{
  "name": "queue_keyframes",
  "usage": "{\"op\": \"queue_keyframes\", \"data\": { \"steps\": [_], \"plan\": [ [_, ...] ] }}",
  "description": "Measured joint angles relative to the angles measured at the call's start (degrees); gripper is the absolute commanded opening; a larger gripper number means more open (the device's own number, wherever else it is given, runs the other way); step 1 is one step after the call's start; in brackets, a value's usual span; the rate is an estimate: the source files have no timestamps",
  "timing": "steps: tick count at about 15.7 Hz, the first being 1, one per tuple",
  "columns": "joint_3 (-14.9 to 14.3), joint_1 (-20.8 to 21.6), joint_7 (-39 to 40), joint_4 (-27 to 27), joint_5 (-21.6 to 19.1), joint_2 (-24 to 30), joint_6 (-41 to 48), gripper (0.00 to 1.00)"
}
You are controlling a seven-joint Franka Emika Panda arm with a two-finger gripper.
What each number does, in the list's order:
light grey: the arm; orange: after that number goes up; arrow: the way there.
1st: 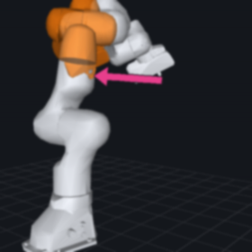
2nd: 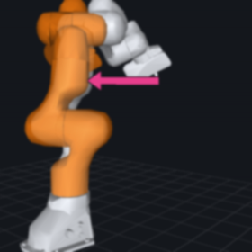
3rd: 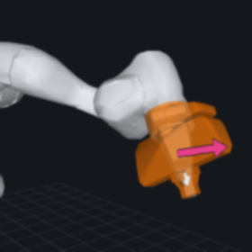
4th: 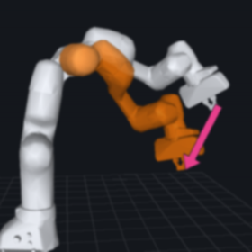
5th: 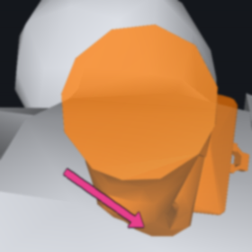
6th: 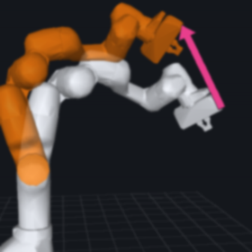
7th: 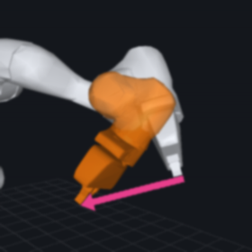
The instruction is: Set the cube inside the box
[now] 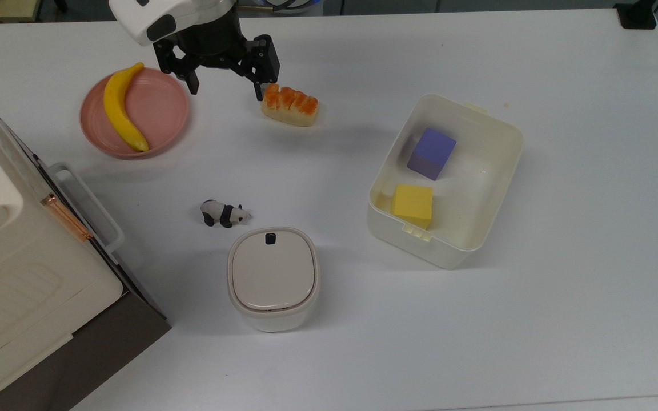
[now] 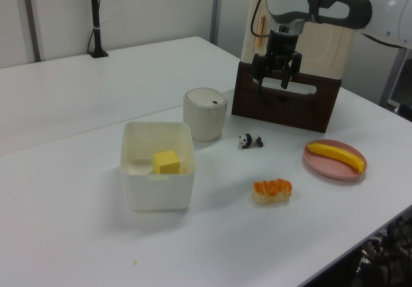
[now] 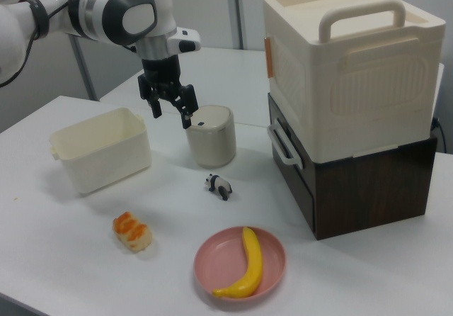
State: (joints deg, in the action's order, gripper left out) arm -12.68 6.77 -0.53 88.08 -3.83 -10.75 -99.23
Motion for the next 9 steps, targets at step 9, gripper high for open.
{"op": "queue_keyframes", "data": {
  "steps": [9],
  "plan": [
    [0.0,-1.1,0.2,-0.1,0.2,0.1,0.4,1.0]
  ]
}}
